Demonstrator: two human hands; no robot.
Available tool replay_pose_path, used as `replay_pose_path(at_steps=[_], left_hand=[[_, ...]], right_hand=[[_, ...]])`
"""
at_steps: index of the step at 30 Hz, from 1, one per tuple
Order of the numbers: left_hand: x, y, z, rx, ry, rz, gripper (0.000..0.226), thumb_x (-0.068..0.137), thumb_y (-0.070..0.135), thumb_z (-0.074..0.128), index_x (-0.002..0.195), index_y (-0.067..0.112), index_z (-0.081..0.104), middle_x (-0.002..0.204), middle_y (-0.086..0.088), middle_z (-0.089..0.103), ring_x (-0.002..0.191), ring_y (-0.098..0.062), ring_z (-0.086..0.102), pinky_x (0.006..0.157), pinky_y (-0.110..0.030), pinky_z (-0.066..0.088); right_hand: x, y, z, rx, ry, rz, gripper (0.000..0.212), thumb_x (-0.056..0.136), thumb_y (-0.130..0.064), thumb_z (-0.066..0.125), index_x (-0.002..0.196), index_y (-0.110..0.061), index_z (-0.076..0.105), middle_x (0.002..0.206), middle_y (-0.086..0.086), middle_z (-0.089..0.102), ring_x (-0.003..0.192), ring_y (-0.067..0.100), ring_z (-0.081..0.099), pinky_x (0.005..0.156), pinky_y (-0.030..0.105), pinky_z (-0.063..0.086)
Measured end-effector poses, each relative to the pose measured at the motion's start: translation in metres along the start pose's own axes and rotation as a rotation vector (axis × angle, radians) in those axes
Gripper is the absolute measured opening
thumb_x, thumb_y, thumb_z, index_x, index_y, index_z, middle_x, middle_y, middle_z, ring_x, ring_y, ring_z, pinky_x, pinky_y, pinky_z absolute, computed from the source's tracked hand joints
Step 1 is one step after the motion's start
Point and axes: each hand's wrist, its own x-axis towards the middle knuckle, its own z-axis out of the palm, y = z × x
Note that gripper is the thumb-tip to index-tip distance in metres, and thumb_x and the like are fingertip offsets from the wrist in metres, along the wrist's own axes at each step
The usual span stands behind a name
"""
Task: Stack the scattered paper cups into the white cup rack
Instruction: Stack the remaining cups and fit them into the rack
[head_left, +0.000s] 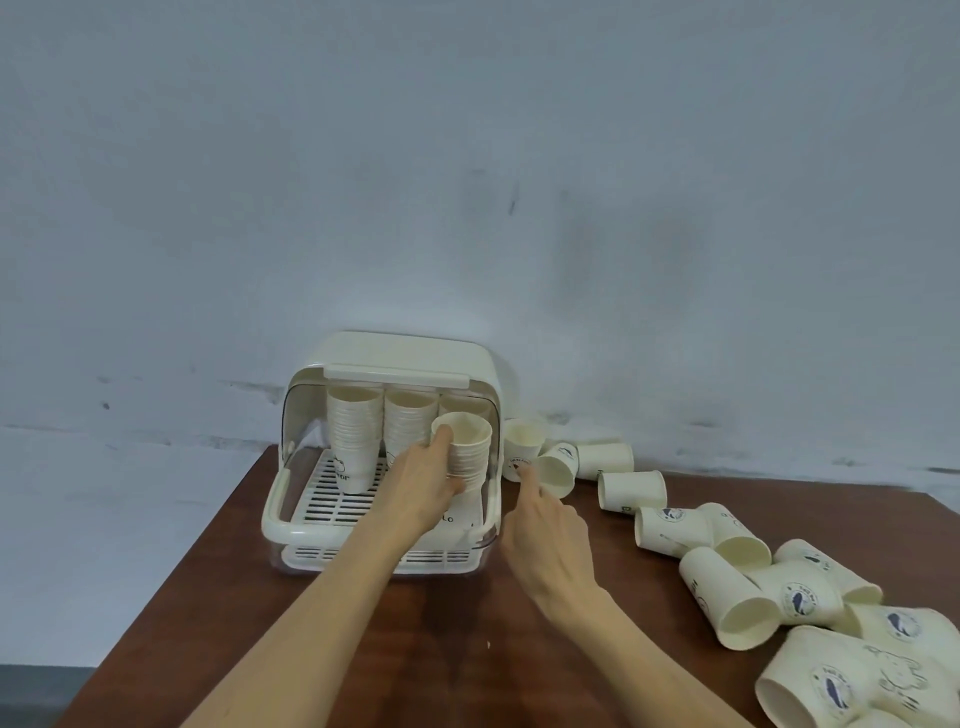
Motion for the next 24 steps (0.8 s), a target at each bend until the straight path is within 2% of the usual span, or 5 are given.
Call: replay_pose_path(at_steps=[2, 4, 8, 19, 24], left_hand=[[-0.006, 0.002, -0.001, -0.021, 0.002, -0.021, 0.059, 0.086, 0.029, 0.064, 0.133, 0.021, 0.028, 0.097, -0.008, 0.064, 0.088, -0.031, 0.062, 0.069, -0.039, 0.048], [-0.015, 0.006, -0.004, -0.032, 0.021, -0.043, 0.084, 0.084, 0.026, 0.063, 0.148, 0.027, 0.008, 0.102, -0.008, 0.062, 0.089, -0.032, 0.061, 0.069, -0.04, 0.049], [-0.043, 0.018, -0.016, -0.111, 0.103, -0.057, 0.097, 0.085, 0.025, 0.061, 0.148, 0.039, -0.011, 0.1, -0.006, 0.057, 0.089, -0.03, 0.06, 0.068, -0.041, 0.05], [-0.13, 0.062, -0.033, -0.298, 0.268, -0.062, 0.048, 0.094, 0.029, 0.051, 0.141, 0.03, 0.038, 0.106, 0.003, 0.061, 0.086, -0.016, 0.059, 0.075, -0.036, 0.049], [-0.16, 0.087, -0.033, -0.339, 0.291, -0.036, 0.041, 0.093, 0.025, 0.054, 0.133, 0.031, 0.047, 0.087, 0.015, 0.057, 0.079, -0.007, 0.056, 0.074, -0.032, 0.047]], right_hand=[[-0.004, 0.001, -0.005, -0.006, -0.01, 0.007, 0.05, 0.088, -0.01, 0.039, 0.137, -0.013, 0.03, 0.102, 0.008, 0.065, 0.091, 0.036, 0.062, 0.062, 0.036, 0.033], [-0.008, 0.002, -0.012, -0.004, -0.01, 0.012, 0.05, 0.089, -0.009, 0.039, 0.138, -0.013, 0.03, 0.103, 0.008, 0.065, 0.093, 0.036, 0.061, 0.063, 0.037, 0.032], [-0.017, 0.002, -0.031, 0.009, 0.005, 0.017, 0.046, 0.09, -0.011, 0.038, 0.135, -0.014, 0.034, 0.102, 0.009, 0.065, 0.093, 0.035, 0.061, 0.063, 0.036, 0.032], [-0.06, 0.005, -0.08, 0.124, 0.038, 0.066, 0.047, 0.09, -0.013, 0.038, 0.136, -0.016, 0.032, 0.101, 0.009, 0.065, 0.093, 0.035, 0.061, 0.071, 0.04, 0.042], [-0.083, 0.016, -0.095, 0.202, 0.026, 0.121, 0.05, 0.088, -0.012, 0.039, 0.137, -0.017, 0.032, 0.104, 0.009, 0.064, 0.097, 0.035, 0.059, 0.076, 0.041, 0.043]])
